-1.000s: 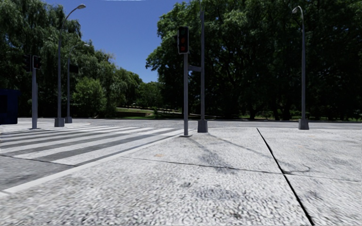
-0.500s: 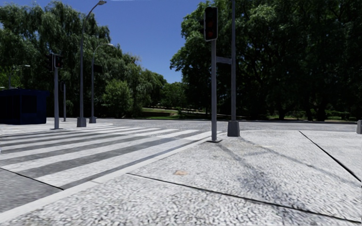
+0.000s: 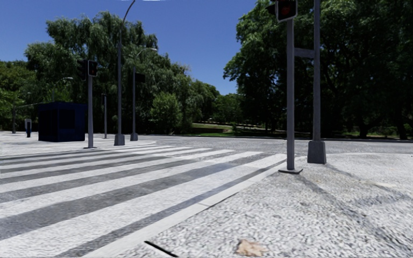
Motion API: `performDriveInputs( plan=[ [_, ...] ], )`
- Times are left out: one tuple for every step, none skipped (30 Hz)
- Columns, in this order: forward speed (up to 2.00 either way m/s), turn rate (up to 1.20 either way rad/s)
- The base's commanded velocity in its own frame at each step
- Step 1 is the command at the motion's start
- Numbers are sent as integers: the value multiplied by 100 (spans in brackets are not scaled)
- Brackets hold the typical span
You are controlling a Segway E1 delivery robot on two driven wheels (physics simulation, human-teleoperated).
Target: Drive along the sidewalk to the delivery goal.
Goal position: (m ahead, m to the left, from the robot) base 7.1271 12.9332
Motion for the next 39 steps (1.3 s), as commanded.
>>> performDriveInputs(
  plan=[
    [200, 41],
    [200, 41],
    [200, 41],
    [200, 41],
    [200, 42],
    [200, 46],
    [198, 48],
    [189, 49],
    [189, 49],
    [176, 49],
    [162, 49],
    [144, 49],
    [144, 49],
    [137, 49],
    [135, 49],
    [135, 49],
    [134, 49],
    [134, 49],
    [134, 49],
    [134, 49],
    [134, 49],
    [134, 49],
    [134, 49],
    [134, 49],
    [134, 49],
    [134, 49],
    [134, 49],
    [134, 49],
    [135, 49],
    [135, 49],
    [135, 49],
    [135, 49],
    [135, 49],
    [135, 49],
    [135, 49],
    [135, 49],
    [135, 49],
    [135, 49],
    [135, 49]
  ],
)
